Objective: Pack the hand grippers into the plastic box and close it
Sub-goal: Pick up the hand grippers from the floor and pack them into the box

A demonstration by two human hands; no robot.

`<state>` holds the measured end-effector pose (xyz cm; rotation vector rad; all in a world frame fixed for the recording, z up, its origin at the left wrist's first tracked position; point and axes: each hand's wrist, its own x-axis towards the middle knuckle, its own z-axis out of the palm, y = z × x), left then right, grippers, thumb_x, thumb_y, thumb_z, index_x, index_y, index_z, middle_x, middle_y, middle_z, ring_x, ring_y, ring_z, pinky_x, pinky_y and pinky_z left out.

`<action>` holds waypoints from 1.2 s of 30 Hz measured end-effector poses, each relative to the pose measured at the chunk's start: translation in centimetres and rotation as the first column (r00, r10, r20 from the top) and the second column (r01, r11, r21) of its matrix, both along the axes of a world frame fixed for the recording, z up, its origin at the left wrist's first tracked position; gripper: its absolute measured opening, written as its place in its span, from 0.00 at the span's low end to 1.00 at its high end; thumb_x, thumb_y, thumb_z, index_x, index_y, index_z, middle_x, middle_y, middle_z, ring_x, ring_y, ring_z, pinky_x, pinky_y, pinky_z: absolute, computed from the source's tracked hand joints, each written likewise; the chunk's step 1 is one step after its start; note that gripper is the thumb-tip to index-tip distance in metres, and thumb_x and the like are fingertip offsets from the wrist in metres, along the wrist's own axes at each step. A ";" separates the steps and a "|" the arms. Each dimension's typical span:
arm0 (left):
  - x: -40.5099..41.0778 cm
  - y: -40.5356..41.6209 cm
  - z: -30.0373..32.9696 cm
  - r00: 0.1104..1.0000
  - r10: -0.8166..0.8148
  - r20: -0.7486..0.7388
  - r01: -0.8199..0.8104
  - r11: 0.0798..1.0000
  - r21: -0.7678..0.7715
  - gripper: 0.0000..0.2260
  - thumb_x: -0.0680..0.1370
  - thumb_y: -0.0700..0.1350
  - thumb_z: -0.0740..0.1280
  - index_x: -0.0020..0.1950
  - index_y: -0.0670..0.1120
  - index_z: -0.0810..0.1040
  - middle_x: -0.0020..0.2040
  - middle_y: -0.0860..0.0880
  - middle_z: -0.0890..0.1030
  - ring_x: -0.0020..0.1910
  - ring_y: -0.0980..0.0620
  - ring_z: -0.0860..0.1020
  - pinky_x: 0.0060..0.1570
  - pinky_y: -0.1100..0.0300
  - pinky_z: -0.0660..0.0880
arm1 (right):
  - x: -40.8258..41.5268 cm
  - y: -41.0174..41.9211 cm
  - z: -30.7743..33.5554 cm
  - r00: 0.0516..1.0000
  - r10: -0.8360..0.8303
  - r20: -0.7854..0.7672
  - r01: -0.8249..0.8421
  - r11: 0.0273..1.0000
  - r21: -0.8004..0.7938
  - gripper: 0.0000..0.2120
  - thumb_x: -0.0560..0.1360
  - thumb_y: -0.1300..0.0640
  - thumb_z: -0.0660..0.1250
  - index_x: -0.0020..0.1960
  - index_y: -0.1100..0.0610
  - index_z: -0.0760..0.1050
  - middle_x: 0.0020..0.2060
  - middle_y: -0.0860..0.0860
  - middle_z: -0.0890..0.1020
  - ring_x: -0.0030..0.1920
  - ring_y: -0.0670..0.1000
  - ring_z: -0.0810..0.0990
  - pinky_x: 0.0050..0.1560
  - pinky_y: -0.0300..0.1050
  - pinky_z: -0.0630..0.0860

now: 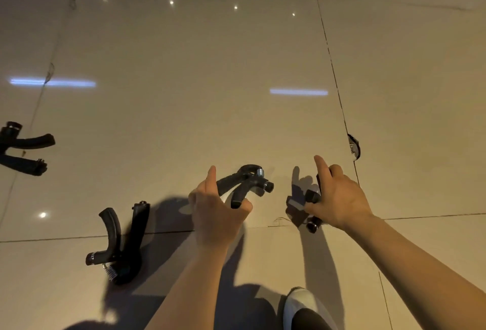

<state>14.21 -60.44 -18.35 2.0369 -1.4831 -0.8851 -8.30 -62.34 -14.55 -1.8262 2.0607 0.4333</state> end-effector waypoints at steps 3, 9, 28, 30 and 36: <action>-0.7 -0.2 1.7 0.995 -0.097 0.018 0.098 0.990 -0.100 0.36 0.64 0.57 0.66 0.67 0.39 0.71 0.51 0.43 0.79 0.50 0.43 0.77 0.53 0.50 0.73 | 1.1 -0.5 3.2 1.000 0.011 0.010 -0.010 0.993 -0.120 0.48 0.64 0.41 0.72 0.74 0.54 0.50 0.58 0.56 0.72 0.54 0.57 0.72 0.48 0.47 0.73; -0.4 1.2 8.3 0.987 -0.156 0.047 0.162 0.970 -0.181 0.36 0.69 0.56 0.70 0.74 0.51 0.60 0.67 0.49 0.69 0.66 0.49 0.63 0.62 0.57 0.65 | 2.4 1.2 9.6 0.990 0.029 0.135 0.024 0.926 -0.377 0.45 0.62 0.48 0.74 0.73 0.50 0.54 0.56 0.56 0.72 0.54 0.57 0.71 0.50 0.50 0.74; -1.3 41.8 33.3 0.926 -0.100 0.365 0.348 0.599 -0.721 0.31 0.67 0.60 0.67 0.65 0.45 0.71 0.58 0.45 0.76 0.57 0.45 0.73 0.54 0.63 0.63 | -0.5 42.7 32.6 0.849 0.270 0.453 0.147 0.704 -0.695 0.41 0.64 0.50 0.77 0.71 0.50 0.59 0.62 0.53 0.73 0.56 0.51 0.72 0.49 0.42 0.69; -0.7 47.9 33.8 0.954 -0.050 0.295 0.258 0.641 -0.723 0.32 0.66 0.61 0.68 0.65 0.44 0.71 0.57 0.45 0.77 0.56 0.45 0.74 0.52 0.61 0.66 | -0.7 47.5 33.8 0.833 0.302 0.464 0.127 0.711 -0.692 0.41 0.64 0.49 0.77 0.71 0.50 0.59 0.62 0.53 0.73 0.56 0.51 0.72 0.49 0.42 0.69; -2.6 58.7 37.2 0.900 -0.091 0.427 0.390 0.609 -0.691 0.33 0.65 0.58 0.72 0.65 0.45 0.71 0.53 0.46 0.77 0.52 0.47 0.73 0.49 0.57 0.71 | -0.2 57.0 36.2 0.801 0.394 0.450 0.052 0.704 -0.708 0.41 0.63 0.47 0.77 0.70 0.50 0.60 0.61 0.53 0.74 0.55 0.51 0.72 0.48 0.43 0.71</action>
